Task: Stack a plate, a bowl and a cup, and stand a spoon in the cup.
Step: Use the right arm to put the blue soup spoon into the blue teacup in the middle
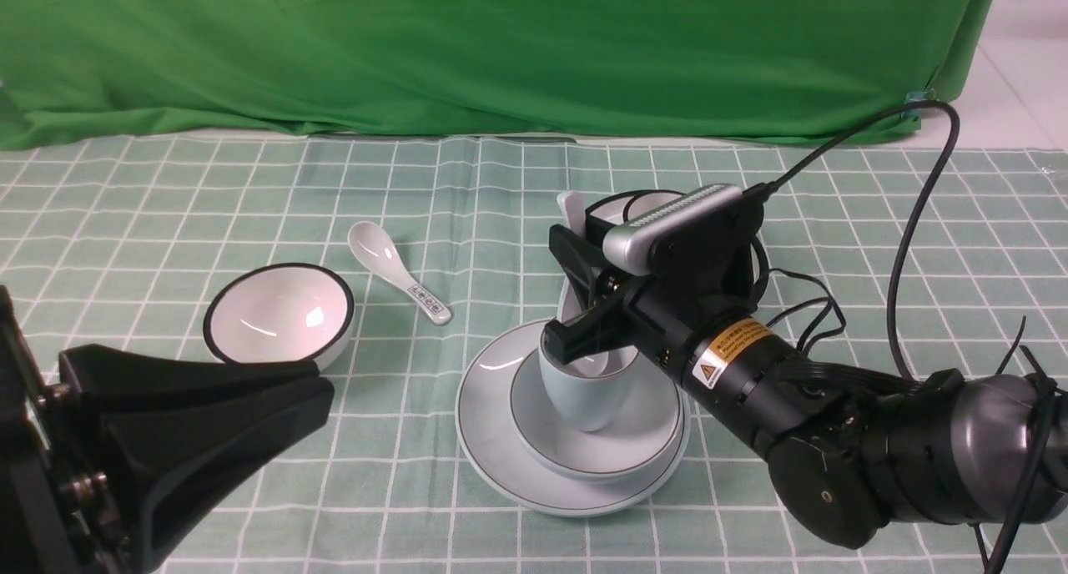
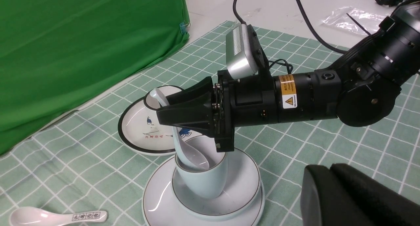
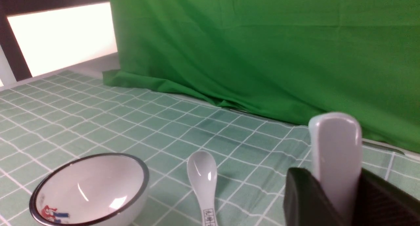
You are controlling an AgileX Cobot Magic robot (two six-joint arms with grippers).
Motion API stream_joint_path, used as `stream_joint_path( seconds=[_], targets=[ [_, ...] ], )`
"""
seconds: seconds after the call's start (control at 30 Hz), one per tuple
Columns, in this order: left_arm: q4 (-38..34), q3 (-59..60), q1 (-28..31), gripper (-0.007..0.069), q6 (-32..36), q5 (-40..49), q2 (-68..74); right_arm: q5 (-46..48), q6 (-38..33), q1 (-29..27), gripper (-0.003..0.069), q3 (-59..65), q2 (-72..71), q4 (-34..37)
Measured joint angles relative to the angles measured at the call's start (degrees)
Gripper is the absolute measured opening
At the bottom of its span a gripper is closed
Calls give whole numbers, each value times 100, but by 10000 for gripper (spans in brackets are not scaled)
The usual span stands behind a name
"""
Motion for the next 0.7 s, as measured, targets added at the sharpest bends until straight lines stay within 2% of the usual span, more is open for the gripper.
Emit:
stream_joint_path(
  seconds=[0.2, 0.43, 0.6, 0.7],
  targets=[
    [0, 0, 0, 11, 7, 0, 0, -48, 0, 0, 174, 195, 0, 0],
    [0, 0, 0, 11, 12, 0, 0, -94, 0, 0, 306, 308, 0, 0],
    [66, 0, 0, 11, -2, 0, 0, -42, 52, 14, 316, 362, -256, -109],
    [111, 6, 0, 11, -2, -9, -61, 337, 64, 76, 316, 371, -694, -147]
  ],
)
